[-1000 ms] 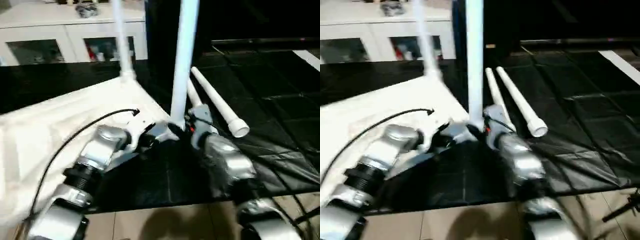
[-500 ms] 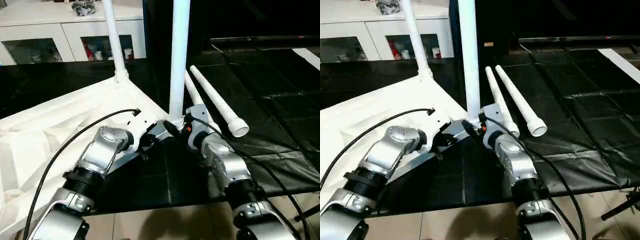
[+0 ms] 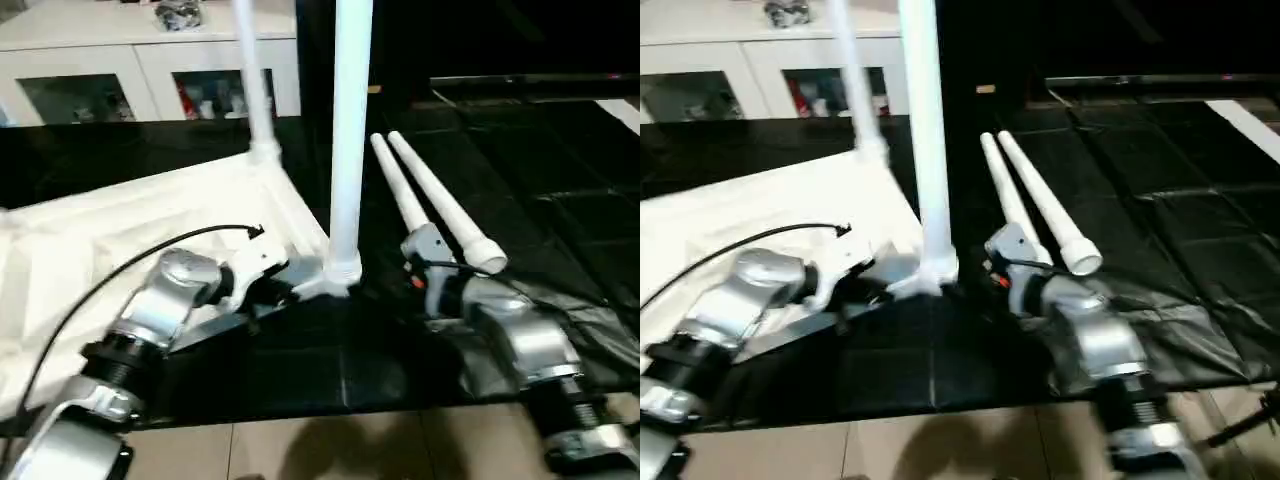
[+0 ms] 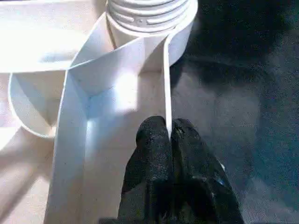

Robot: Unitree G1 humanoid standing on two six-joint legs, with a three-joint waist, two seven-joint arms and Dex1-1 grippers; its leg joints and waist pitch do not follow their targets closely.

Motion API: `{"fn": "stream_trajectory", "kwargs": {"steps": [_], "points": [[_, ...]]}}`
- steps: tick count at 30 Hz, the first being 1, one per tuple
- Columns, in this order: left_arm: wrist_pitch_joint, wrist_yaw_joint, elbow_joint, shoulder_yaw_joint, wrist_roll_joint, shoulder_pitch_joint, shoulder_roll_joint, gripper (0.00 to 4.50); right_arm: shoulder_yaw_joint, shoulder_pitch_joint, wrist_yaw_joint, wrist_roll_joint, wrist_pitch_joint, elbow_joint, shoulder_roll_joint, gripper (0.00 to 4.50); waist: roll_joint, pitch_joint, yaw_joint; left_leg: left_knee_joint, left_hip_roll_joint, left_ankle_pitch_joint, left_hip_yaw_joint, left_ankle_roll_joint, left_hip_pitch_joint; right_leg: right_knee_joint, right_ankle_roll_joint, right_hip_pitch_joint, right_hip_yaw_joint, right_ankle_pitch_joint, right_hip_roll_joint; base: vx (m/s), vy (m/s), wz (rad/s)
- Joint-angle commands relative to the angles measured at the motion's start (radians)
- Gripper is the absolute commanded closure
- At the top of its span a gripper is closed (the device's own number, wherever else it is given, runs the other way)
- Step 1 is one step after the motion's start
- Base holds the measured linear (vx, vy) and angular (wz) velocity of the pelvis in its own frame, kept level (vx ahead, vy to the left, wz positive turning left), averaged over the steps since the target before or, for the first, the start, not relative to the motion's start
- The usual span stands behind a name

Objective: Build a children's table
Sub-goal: Rotate leg to tighten

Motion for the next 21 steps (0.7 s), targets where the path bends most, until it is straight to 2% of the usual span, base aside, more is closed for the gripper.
{"fn": "stream_trajectory", "kwargs": {"steps": [1,2,3,4,7,8,9,10,12,15,18,21], "points": [[-0.053,-0.053,0.0,-0.033,0.005,-0.008,0.007,4.5,0.019,-0.027,0.05,0.011,0.012,-0.009,-0.01,0.06,0.003,-0.073,0.002,-0.06,0.053,-0.132,-0.016,0.089,0.002,-0.071,-0.167,0.065,0.065,-0.226,-0.084,0.0,0.0,0.0],[-0.068,-0.072,0.006,-0.041,0.007,-0.009,0.014,4.5,0.025,-0.038,0.073,0.011,0.009,0.0,-0.02,0.06,0.003,-0.073,0.003,-0.059,0.052,-0.132,-0.016,0.088,0.001,-0.07,-0.166,0.066,0.064,-0.229,-0.083,0.0,0.0,0.0],[-0.093,-0.098,0.016,-0.054,0.012,-0.013,0.022,4.5,0.031,-0.055,0.103,0.014,0.011,0.011,-0.032,0.06,-0.004,-0.073,0.003,-0.06,0.053,-0.135,-0.016,0.088,0.0,-0.072,-0.162,0.066,0.064,-0.24,-0.083,0.0,0.0,0.0],[-0.096,-0.101,0.016,-0.055,0.013,-0.013,0.023,4.5,0.032,-0.058,0.107,0.014,0.011,0.013,-0.033,0.06,0.0,-0.072,0.006,-0.059,0.053,-0.138,-0.016,0.085,0.001,-0.072,-0.159,0.065,0.064,-0.257,-0.084,0.0,0.0,0.0],[-0.125,-0.132,0.029,-0.07,0.015,-0.018,0.03,4.5,0.053,-0.079,0.144,0.007,-0.001,0.025,-0.049,0.06,-0.002,-0.072,0.012,-0.06,0.054,-0.133,-0.016,0.079,0.002,-0.073,-0.152,0.063,0.065,-0.275,-0.084,0.0,0.0,0.0],[-0.135,-0.141,0.034,-0.076,0.015,-0.021,0.032,4.5,0.063,-0.085,0.157,0.003,-0.007,0.029,-0.054,0.06,-0.011,-0.072,0.013,-0.06,0.054,-0.132,-0.015,0.08,0.002,-0.074,-0.15,0.063,0.065,-0.279,-0.085,0.0,0.0,0.0],[-0.151,-0.155,0.041,-0.083,0.015,-0.025,0.033,4.5,0.078,-0.093,0.185,0.0,-0.013,0.035,-0.06,0.06,-0.006,-0.073,0.019,-0.059,0.054,-0.126,-0.015,0.08,0.004,-0.072,-0.148,0.062,0.065,-0.28,-0.085,0.0,0.0,0.0],[-0.158,-0.162,0.042,-0.088,0.017,-0.026,0.033,4.5,0.092,-0.096,0.219,0.003,-0.016,0.034,-0.061,0.06,-0.015,-0.074,0.021,-0.059,0.056,-0.12,-0.014,0.083,0.003,-0.069,-0.149,0.062,0.066,-0.272,-0.085,0.0,0.0,0.0],[-0.167,-0.17,0.044,-0.093,0.019,-0.027,0.032,4.5,0.11,-0.099,0.264,0.01,-0.018,0.032,-0.062,0.06,-0.012,-0.074,0.023,-0.058,0.056,-0.113,-0.014,0.088,0.001,-0.067,-0.15,0.062,0.066,-0.265,-0.086,0.0,0.0,0.0],[-0.183,-0.183,0.045,-0.1,0.023,-0.025,0.032,4.5,0.129,-0.111,0.295,0.012,-0.016,0.04,-0.053,0.06,-0.014,-0.074,0.027,-0.058,0.056,-0.107,-0.014,0.093,0.0,-0.067,-0.146,0.063,0.065,-0.27,-0.087,0.0,0.0,0.0],[-0.193,-0.19,0.043,-0.105,0.025,-0.021,0.031,4.5,0.143,-0.135,0.282,-0.006,-0.041,0.083,-0.034,0.06,-0.013,-0.073,0.028,-0.059,0.056,-0.117,-0.015,0.08,0.002,-0.07,-0.144,0.059,0.066,-0.3,-0.088,0.0,0.0,0.0],[-0.199,-0.193,0.042,-0.109,0.026,-0.021,0.03,4.5,0.146,-0.155,0.255,-0.026,-0.061,0.127,-0.02,0.06,-0.013,-0.074,0.031,-0.06,0.058,-0.116,-0.015,0.073,0.004,-0.068,-0.147,0.059,0.067,-0.289,-0.087,0.0,0.0,0.0]]}}
